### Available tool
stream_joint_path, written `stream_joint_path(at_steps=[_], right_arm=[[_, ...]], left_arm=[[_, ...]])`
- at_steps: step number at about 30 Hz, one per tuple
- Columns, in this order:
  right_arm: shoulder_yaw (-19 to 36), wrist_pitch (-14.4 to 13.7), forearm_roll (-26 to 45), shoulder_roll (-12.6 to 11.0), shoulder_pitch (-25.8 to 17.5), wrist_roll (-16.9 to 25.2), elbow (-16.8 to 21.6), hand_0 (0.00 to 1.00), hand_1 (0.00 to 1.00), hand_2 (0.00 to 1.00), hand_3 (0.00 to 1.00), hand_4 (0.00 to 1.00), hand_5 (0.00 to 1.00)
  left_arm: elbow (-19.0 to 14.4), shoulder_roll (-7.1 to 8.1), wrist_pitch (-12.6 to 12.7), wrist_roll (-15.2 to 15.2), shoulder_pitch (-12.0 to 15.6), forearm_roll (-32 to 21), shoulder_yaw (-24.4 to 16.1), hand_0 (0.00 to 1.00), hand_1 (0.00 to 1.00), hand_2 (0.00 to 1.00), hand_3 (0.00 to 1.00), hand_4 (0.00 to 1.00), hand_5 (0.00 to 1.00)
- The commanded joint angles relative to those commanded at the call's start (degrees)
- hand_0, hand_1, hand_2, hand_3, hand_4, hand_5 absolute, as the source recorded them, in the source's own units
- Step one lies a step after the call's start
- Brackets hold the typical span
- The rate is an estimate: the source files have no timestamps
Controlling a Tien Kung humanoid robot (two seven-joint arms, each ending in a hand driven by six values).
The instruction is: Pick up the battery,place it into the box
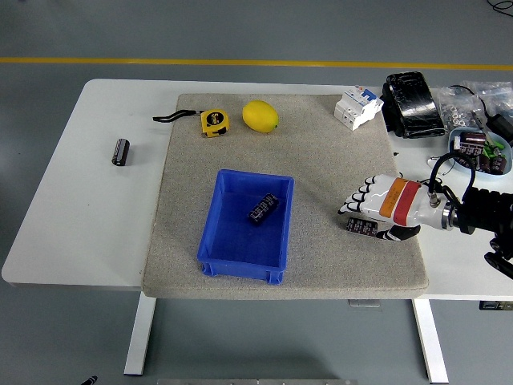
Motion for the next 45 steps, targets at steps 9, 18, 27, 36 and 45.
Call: stream_joint_path(at_steps=[9, 18, 27, 36, 45], right_arm=[[-1.9, -1.5, 0.0, -0.2, 0.6, -0.5, 0.6, 0.653, 0.684, 0.8, 0.786, 0.872, 0.085], [-2.5, -2.0, 0.0, -0.3, 1.0, -0.4, 0.1, 0.647, 0.674, 0.792, 0.685, 0.827, 0.077], [-2.7, -2.4, 0.0, -0.5, 1.1, -0.2, -0.7, 0.623, 0.658, 0.771, 0.571, 0.769, 0.047], [-2.7, -2.6, 0.0, -0.5, 1.0, 0.1, -0.6, 0.616, 0.652, 0.767, 0.53, 0.746, 0.034], [-2.2, -1.9, 0.0, -1.0, 1.2, 0.3, 0.3, 0.605, 0.649, 0.766, 0.534, 0.735, 0.036]], left_arm=[[0.0, 0.01, 0.0, 0.2, -0.1, 0.6, -0.3, 0.551, 0.556, 0.631, 0.719, 0.824, 0.951], [0.0, 0.02, 0.0, 0.1, -0.4, 0.1, 0.2, 0.551, 0.557, 0.631, 0.718, 0.825, 0.954], [0.0, -0.02, 0.1, 0.0, -0.5, -0.4, 0.6, 0.551, 0.556, 0.633, 0.719, 0.823, 0.956], [0.0, -0.02, 0.1, 0.0, -0.6, -0.7, 0.7, 0.551, 0.556, 0.632, 0.719, 0.821, 0.956], [0.1, 0.13, 0.0, 0.0, -0.5, -0.7, 0.8, 0.546, 0.555, 0.632, 0.718, 0.821, 0.955]])
